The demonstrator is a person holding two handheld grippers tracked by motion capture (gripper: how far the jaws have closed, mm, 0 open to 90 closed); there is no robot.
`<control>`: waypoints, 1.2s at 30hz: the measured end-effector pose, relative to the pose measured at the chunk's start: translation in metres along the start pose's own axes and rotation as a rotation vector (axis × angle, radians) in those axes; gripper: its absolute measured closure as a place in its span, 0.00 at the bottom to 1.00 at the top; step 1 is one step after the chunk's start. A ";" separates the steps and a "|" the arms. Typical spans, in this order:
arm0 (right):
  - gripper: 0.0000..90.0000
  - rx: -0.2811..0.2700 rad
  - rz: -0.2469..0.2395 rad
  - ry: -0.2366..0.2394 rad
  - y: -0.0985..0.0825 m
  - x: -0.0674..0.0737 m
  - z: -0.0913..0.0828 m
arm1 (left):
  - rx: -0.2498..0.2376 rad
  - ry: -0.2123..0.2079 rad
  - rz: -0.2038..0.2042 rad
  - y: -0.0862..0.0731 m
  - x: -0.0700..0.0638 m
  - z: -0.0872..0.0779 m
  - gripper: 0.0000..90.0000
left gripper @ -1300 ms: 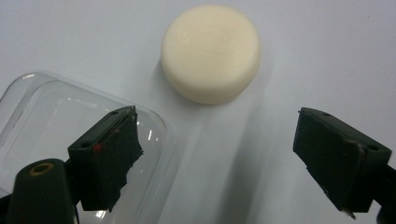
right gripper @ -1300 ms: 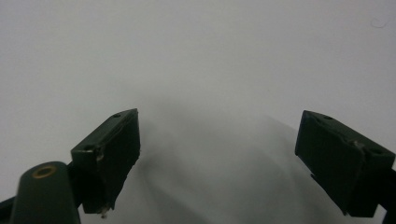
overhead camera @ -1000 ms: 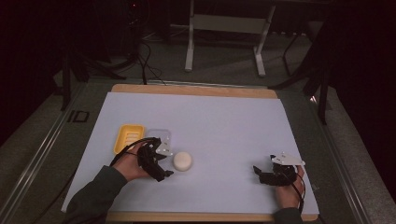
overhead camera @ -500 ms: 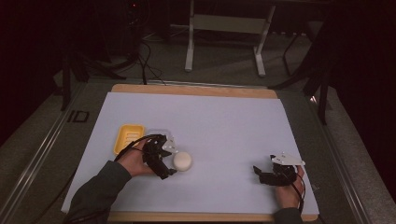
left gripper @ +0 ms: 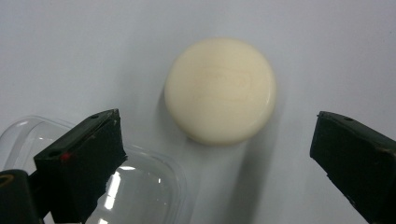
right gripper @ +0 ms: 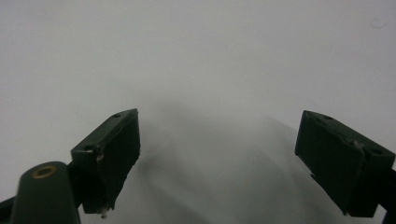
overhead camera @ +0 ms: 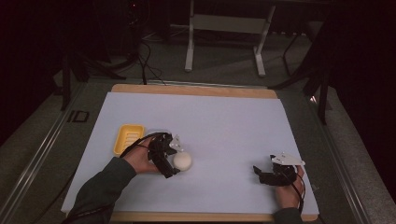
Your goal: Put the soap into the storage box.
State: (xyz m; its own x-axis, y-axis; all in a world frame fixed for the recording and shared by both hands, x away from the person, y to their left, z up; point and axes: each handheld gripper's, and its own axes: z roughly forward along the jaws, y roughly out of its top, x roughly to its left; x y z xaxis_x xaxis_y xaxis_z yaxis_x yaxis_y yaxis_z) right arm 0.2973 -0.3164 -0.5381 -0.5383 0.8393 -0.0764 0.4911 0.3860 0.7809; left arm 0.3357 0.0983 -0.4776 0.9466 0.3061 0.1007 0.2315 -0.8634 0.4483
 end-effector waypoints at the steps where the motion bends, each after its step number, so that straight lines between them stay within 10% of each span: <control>1: 0.16 0.000 0.000 0.000 0.000 0.000 0.000 | 0.003 0.001 -0.002 0.001 0.000 0.001 0.04; 36: 0.16 -0.002 0.000 -0.002 0.000 0.000 0.000 | 0.085 -0.064 0.028 0.021 0.008 0.024 0.03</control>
State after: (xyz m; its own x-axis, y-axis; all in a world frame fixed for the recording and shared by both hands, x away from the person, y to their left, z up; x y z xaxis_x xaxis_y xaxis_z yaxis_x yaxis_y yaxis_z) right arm 0.2971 -0.3162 -0.5380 -0.5366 0.8402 -0.0779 0.4900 0.3854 0.7819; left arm 0.3533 0.0728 -0.4891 0.9646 0.2580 0.0539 0.2209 -0.9029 0.3687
